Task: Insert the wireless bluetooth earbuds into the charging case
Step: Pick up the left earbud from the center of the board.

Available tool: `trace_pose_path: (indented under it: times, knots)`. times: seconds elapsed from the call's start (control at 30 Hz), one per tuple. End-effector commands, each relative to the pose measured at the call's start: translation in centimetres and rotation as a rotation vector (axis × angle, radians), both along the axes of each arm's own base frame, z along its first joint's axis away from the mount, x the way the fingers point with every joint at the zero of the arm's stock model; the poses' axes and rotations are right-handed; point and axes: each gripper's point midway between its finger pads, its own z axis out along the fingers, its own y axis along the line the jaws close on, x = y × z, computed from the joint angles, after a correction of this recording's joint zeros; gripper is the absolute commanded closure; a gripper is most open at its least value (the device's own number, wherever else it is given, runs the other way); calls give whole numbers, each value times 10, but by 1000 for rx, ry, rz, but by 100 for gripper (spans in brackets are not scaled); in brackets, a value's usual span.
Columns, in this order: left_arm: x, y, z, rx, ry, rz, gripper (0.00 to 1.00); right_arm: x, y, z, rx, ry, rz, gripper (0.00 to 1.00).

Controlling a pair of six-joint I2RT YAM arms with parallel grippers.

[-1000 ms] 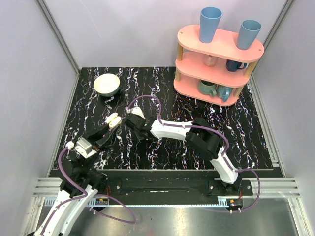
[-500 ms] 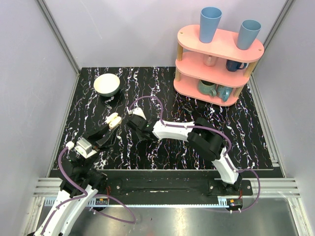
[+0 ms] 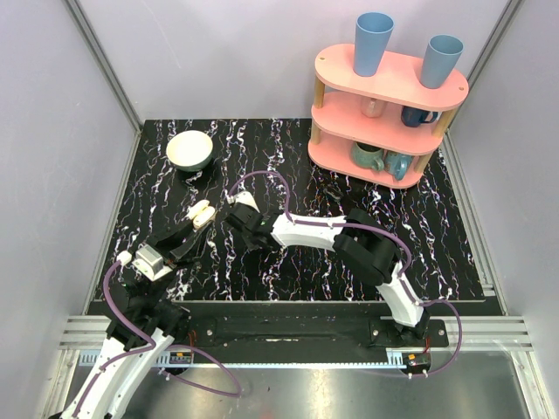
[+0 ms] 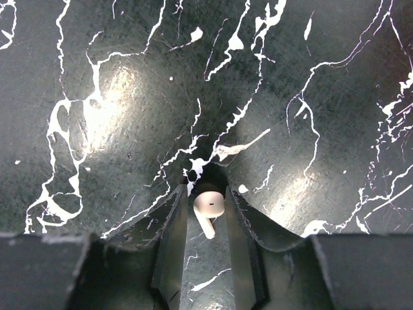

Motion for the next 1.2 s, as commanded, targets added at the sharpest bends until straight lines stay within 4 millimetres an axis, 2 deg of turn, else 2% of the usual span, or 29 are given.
trace_pose_path:
  times: [0.0, 0.17, 0.57, 0.97, 1.17]
  knots:
    - [-32, 15, 32, -78, -151, -10, 100, -10, -15, -3, -42, 39, 14, 64]
    - [-32, 15, 33, -78, -150, -10, 100, -10, -16, 1, -37, 32, 9, 63]
    - [-31, 15, 32, -78, -149, -8, 100, -10, -18, -5, -44, 47, 6, 65]
    - [-31, 15, 32, -75, -149, -6, 100, -9, -19, -2, -29, 50, -13, 74]
    - [-31, 15, 32, -76, -148, -9, 100, -7, -18, 7, -2, 40, -38, 80]
